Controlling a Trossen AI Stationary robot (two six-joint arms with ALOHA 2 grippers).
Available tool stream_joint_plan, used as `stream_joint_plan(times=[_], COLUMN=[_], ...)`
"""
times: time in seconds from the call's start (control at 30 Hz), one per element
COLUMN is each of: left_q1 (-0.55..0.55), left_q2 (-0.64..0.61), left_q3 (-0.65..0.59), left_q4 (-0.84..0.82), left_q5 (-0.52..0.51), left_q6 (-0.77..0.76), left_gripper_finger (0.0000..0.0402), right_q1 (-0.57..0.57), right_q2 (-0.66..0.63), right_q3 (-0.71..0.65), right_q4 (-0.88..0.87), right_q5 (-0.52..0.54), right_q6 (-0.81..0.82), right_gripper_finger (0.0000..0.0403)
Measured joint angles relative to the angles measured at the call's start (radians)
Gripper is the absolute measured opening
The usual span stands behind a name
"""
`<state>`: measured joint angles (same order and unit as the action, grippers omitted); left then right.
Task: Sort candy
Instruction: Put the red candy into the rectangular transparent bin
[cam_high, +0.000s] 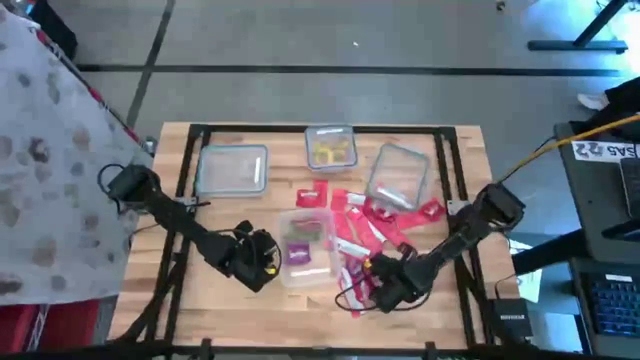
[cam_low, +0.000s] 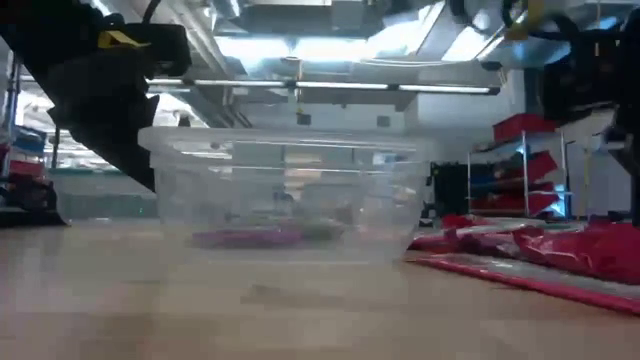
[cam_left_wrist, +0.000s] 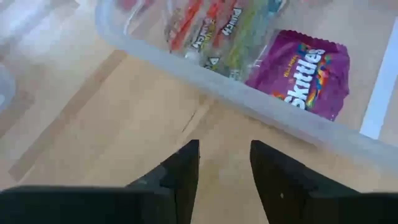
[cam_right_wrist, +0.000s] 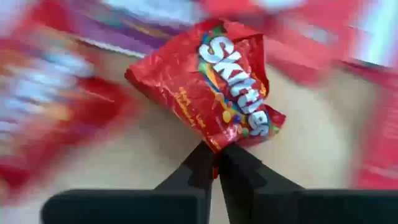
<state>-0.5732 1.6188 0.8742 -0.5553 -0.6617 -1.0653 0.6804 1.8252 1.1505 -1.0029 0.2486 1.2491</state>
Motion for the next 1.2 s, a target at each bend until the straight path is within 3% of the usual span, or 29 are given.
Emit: stream_joint_plan(times=[0.1,0.23,0.4,0.57,0.83,1.2], left_q1=[0.0,0.0,0.0,0.0,0.0,0.0], left_q2=[0.0,0.0,0.0,0.0,0.0,0.0], left_q3=[0.0,0.0,0.0,0.0,0.0,0.0], left_q4=[0.001,0.001,0.02,0.038,0.043,0.044], left_q5=[0.0,-0.004,-0.008,-0.008,-0.008,-0.009], left_q6=[0.0,0.0,0.008,0.022,0.022,0.022], left_gripper_finger=[0.0129,0.0129,0.0129,0.0129,0.0129,0.0129], right_q1=[0.0,-0.024,-0.117,-0.243,-0.378,-0.399], right_q2=[-0.001,-0.002,-0.003,0.025,0.131,0.183], right_q3=[0.098,0.231,0.293,0.295,0.294,0.294], right_q4=[-0.135,-0.108,0.153,0.383,0.407,0.393], right_q5=[0.051,0.182,0.248,0.175,-0.014,-0.098], right_q6=[-0.029,-0.146,-0.429,-0.623,-0.652,-0.679], right_gripper_finger=[0.0002,0.0002,0.0001,0.0,0.0009,0.0121])
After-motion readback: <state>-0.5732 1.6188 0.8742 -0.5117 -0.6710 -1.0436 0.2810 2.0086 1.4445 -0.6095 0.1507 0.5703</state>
